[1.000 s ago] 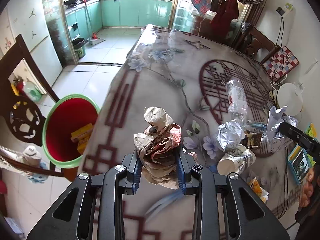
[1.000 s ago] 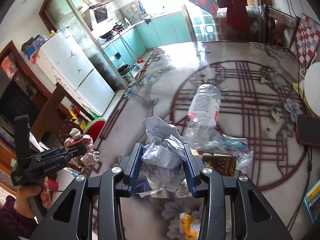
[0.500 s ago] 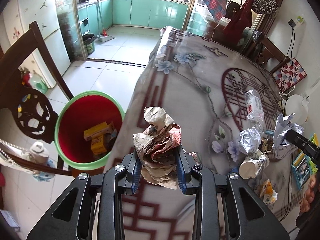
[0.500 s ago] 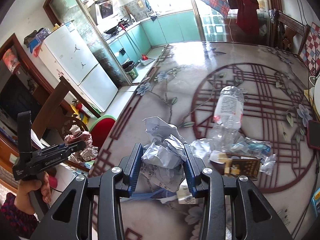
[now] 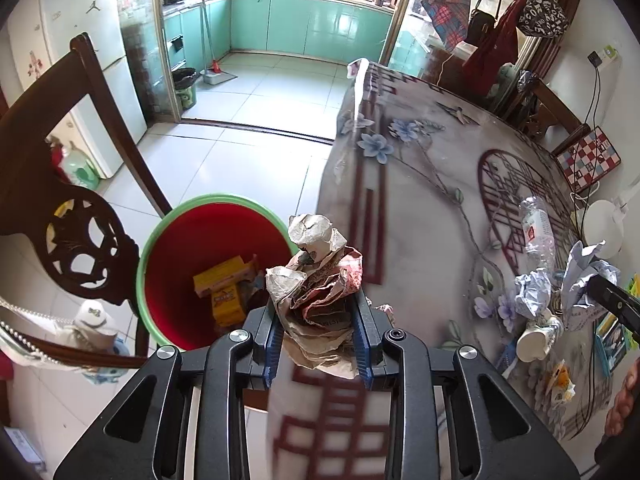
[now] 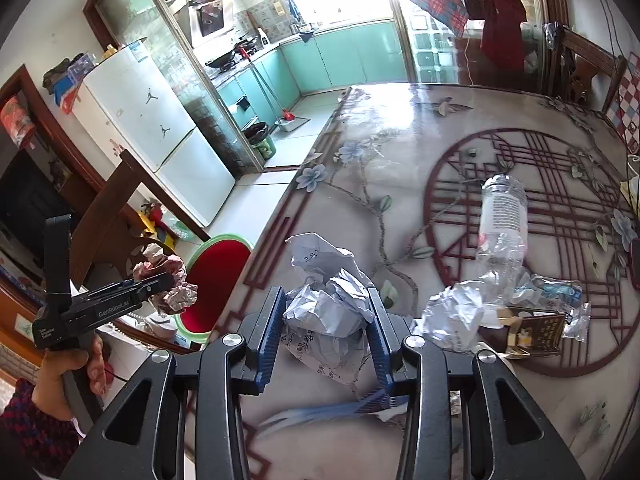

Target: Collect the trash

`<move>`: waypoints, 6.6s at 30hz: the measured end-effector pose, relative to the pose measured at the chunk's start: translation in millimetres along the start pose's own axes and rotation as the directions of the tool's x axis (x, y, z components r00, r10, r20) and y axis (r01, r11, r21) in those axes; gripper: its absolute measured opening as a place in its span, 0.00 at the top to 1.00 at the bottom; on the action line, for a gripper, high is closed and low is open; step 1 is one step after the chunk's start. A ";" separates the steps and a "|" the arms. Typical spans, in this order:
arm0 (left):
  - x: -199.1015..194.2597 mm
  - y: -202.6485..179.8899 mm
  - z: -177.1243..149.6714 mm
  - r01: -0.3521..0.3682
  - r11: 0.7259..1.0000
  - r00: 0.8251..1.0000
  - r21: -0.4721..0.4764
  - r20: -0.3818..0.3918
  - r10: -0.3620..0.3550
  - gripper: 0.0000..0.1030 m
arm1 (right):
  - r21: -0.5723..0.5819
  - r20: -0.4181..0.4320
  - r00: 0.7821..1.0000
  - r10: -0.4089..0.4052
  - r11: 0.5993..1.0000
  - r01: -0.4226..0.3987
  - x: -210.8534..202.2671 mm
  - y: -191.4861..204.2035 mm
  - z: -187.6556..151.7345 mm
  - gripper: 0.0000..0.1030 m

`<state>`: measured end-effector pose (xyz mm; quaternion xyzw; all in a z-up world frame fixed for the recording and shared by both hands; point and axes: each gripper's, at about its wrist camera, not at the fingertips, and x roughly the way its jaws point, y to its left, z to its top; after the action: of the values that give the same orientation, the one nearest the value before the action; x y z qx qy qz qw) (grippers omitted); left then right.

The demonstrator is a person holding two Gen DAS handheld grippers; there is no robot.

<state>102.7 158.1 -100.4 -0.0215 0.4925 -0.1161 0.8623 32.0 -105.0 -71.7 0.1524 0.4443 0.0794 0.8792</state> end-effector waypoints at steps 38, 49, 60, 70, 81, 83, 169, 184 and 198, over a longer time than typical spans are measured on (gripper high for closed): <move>62.1 119.8 19.2 -0.100 0.992 0.992 -0.072 -0.083 0.094 0.72 | -0.233 -0.101 0.987 0.126 0.961 -0.147 114.2 175.6 44.2 0.63; 86.6 121.2 15.2 -0.115 0.991 0.984 -0.061 -0.144 0.105 0.72 | -0.183 -0.131 0.980 0.152 0.967 -0.175 129.0 168.9 43.5 0.63; 90.4 118.0 14.9 -0.115 0.991 0.983 -0.074 -0.151 0.103 0.72 | -0.224 -0.144 0.982 0.120 0.963 -0.150 139.0 172.3 39.6 0.63; 87.6 116.7 17.3 -0.113 0.990 0.985 -0.088 -0.140 0.100 0.62 | -0.283 -0.140 0.980 0.138 0.943 -0.173 141.9 188.7 41.5 0.61; 66.4 122.3 18.9 -0.132 0.983 0.990 -0.126 -0.064 0.124 0.33 | -0.302 -0.106 0.975 0.196 0.928 -0.219 134.3 196.5 42.3 0.54; 61.4 120.8 18.4 -0.133 0.983 0.991 -0.127 -0.052 0.127 0.33 | -0.292 -0.108 0.976 0.190 0.932 -0.214 131.6 191.8 39.6 0.54; 71.9 -310.5 -103.9 0.275 0.629 0.960 0.727 -0.248 -0.133 0.29 | 0.128 -0.051 0.966 -0.252 0.958 0.256 -107.2 -229.5 -86.6 0.84; -3.8 -280.7 -59.7 0.284 0.850 0.956 0.443 -0.068 -0.284 0.44 | 0.142 0.061 0.987 -0.152 0.980 0.142 -112.9 -197.6 -42.5 0.84; -22.2 -194.2 -26.3 0.098 0.974 0.989 0.202 0.092 -0.119 0.44 | 0.045 0.075 0.995 -0.061 0.997 0.058 -87.8 -150.4 -9.1 0.84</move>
<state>34.7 -23.8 -65.7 0.0311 0.4314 -0.2098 0.8769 -26.7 -268.9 -61.2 0.1608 0.4166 0.0378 0.8940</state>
